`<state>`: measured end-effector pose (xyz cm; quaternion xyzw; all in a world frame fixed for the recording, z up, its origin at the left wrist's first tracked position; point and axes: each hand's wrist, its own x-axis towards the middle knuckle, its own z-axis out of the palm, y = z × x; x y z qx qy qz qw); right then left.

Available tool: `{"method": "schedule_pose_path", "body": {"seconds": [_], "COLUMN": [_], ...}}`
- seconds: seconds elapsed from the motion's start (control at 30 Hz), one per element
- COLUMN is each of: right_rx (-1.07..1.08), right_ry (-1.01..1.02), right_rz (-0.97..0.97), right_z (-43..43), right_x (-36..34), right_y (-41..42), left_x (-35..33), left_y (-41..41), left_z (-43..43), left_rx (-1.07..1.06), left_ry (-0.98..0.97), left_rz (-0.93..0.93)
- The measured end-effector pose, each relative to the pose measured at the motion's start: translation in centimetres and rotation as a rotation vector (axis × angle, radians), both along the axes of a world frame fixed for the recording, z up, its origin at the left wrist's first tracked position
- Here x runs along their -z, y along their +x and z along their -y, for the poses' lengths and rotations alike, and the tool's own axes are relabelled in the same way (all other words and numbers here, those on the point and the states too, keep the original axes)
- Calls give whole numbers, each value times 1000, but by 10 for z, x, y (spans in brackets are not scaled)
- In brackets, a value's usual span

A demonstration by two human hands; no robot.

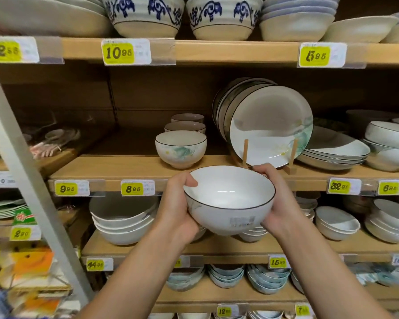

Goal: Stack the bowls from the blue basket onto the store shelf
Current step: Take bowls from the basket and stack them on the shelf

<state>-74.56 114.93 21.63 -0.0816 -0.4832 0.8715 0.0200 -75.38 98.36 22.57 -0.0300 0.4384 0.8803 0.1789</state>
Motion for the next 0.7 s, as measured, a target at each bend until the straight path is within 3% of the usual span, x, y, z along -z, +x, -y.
{"method": "schedule_pose_path", "body": {"seconds": [0.1, 0.23, 0.33, 0.5, 0.7], "right_rx": [120, 253, 285, 83, -139], "right_ry": [68, 181, 14, -104, -89], "right_rz": [-173, -193, -134, 21, 113], "right_z": [16, 41, 36, 13, 12], "right_x": [17, 23, 13, 2, 1], "right_y": [14, 15, 8, -7, -22], "left_x": [-1, 5, 11, 5, 6], "left_y": [1, 8, 9, -1, -7], "left_z": [-4, -15, -14, 0, 5], "left_rx": [-144, -238, -217, -147, -89], "left_ry": [-18, -58, -147, -210, -126], "left_rz": [-47, -81, -132, -176, -181]}}
